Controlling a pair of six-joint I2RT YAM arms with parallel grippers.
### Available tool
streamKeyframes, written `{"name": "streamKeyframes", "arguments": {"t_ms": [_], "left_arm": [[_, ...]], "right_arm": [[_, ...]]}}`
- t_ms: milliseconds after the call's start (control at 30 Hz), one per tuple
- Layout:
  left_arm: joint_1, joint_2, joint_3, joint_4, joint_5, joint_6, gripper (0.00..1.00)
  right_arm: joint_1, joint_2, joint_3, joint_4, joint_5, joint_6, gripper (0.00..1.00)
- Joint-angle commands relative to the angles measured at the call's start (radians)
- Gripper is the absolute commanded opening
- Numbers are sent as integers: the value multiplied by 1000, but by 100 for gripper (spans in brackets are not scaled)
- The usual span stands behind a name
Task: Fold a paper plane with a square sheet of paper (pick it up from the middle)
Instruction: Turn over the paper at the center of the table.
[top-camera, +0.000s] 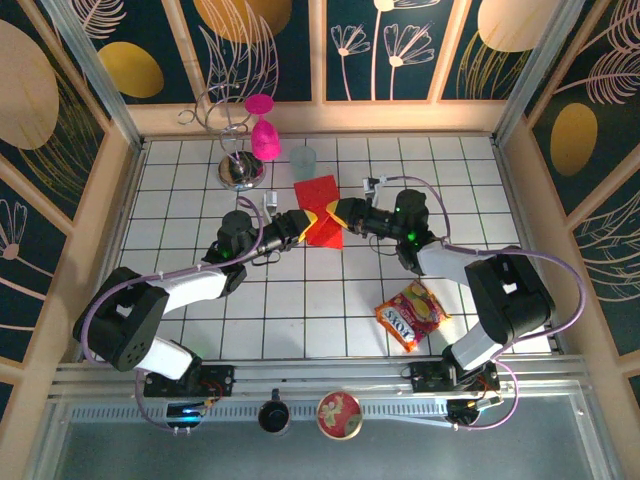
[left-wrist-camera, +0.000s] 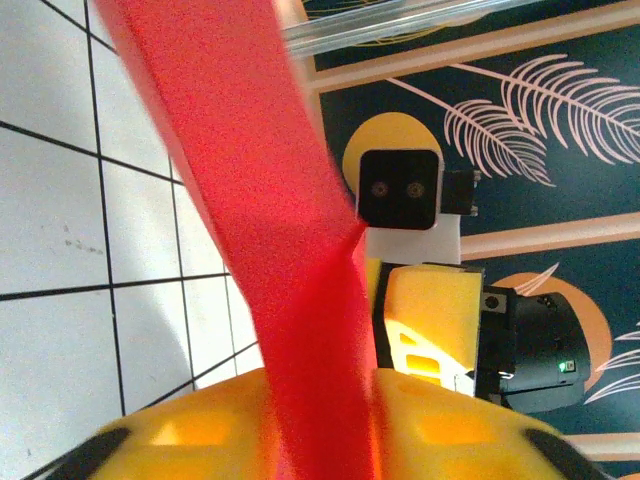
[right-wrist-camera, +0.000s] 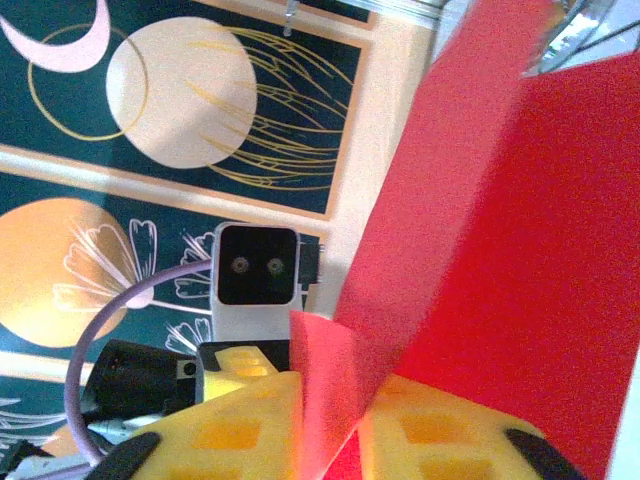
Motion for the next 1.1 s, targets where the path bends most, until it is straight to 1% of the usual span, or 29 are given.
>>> {"name": "streamKeyframes", "arguments": {"t_ms": [0, 67, 167, 267, 367, 433, 533, 667, 733, 833, 933, 1067], "left_arm": [[6, 18, 34, 2, 18, 39, 20], [7, 17, 57, -81, 9, 89, 13], [8, 0, 77, -195, -26, 168, 7], [8, -17, 111, -342, -72, 262, 6], [6, -40, 164, -545, -147, 378, 5], [6, -56, 218, -717, -229, 478, 6], [6, -69, 299, -932, -359, 597, 6], [-6, -64, 420, -1142, -537, 721, 6], [-35, -40, 489, -1245, -659, 770, 6], [-96, 35, 598, -1389, -852, 820, 6], [-152, 118, 687, -1491, -1017, 828, 6], [-200, 223, 771, -1564, -1139, 822, 6]], "right_arm": [[-16, -43, -18, -54, 15, -43, 29], [-25, -65, -23, -114, 41, -71, 33], [-43, -107, -22, -237, 96, -141, 38], [-61, -155, -11, -385, 180, -220, 45], [-71, -201, 14, -543, 291, -304, 51], [-74, -233, 30, -628, 369, -353, 53], [-78, -271, 45, -712, 469, -398, 55], [-79, -296, 49, -755, 541, -419, 55], [-80, -303, 47, -763, 559, -423, 55], [-80, -307, 47, -778, 587, -420, 55], [-84, -316, 43, -800, 625, -415, 55], [-89, -344, 22, -824, 689, -396, 54]]}}
